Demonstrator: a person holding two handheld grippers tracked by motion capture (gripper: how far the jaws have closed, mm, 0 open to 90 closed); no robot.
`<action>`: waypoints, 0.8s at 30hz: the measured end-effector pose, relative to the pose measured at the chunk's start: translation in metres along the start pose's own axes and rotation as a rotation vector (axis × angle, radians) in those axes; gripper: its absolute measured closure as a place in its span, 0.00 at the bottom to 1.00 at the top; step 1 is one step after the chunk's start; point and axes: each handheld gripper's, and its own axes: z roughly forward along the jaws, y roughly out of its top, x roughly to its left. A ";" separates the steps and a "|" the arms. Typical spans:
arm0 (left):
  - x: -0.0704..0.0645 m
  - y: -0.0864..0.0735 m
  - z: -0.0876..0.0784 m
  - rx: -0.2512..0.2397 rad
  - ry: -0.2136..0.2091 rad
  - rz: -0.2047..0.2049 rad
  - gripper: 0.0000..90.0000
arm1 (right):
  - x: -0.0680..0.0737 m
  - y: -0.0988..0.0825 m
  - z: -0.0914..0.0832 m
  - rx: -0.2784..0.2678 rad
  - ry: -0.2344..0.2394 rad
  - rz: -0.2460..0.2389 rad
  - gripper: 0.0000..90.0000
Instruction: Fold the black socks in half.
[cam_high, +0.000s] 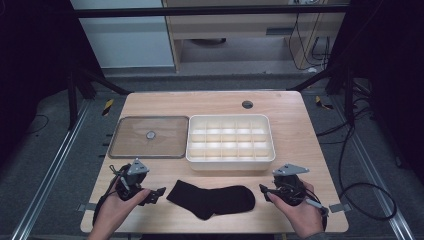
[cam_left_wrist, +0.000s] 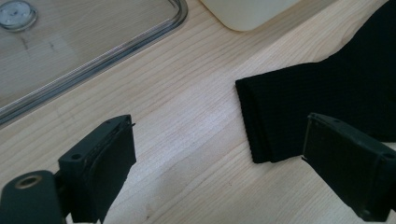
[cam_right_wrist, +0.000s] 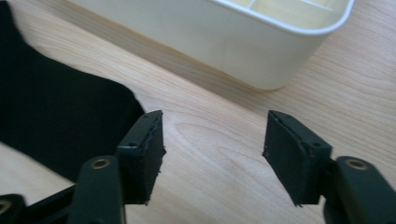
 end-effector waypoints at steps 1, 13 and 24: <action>-0.001 0.002 0.001 0.008 -0.007 -0.001 0.11 | 0.001 0.002 -0.002 0.006 0.008 -0.010 0.47; -0.007 0.011 0.017 0.031 -0.046 -0.076 0.13 | 0.009 0.030 0.003 0.098 0.103 -0.019 0.53; -0.008 0.021 0.028 0.109 -0.065 -0.060 0.19 | 0.014 0.035 0.017 0.127 0.131 0.001 0.41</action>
